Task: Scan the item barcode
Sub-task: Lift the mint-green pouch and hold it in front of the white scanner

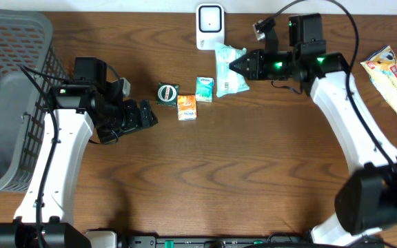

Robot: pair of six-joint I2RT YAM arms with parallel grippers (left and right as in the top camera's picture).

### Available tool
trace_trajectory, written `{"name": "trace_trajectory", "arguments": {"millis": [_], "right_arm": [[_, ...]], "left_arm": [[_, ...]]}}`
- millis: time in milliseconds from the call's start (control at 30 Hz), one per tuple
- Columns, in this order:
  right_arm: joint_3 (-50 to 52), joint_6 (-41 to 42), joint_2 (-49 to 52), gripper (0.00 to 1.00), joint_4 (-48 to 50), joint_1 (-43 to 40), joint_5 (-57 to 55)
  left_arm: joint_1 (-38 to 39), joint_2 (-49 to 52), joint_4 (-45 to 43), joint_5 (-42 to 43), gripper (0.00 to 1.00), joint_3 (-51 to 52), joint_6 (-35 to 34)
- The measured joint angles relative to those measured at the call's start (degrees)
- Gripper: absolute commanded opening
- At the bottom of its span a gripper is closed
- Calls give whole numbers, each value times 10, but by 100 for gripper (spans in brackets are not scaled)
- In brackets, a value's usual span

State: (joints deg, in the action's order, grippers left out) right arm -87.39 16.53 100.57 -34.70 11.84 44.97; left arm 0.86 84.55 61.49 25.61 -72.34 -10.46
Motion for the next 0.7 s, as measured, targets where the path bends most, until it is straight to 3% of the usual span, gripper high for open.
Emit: {"name": "trace_trajectory", "arguments": {"millis": [400,700], "right_arm": [[0,39,-34,1,-2,81,-92],[0,72,-34,1,20,90,-119]], "left_arm": [[0,0,0,0,98,0,0],[0,0,0,0,98,0,0]]}}
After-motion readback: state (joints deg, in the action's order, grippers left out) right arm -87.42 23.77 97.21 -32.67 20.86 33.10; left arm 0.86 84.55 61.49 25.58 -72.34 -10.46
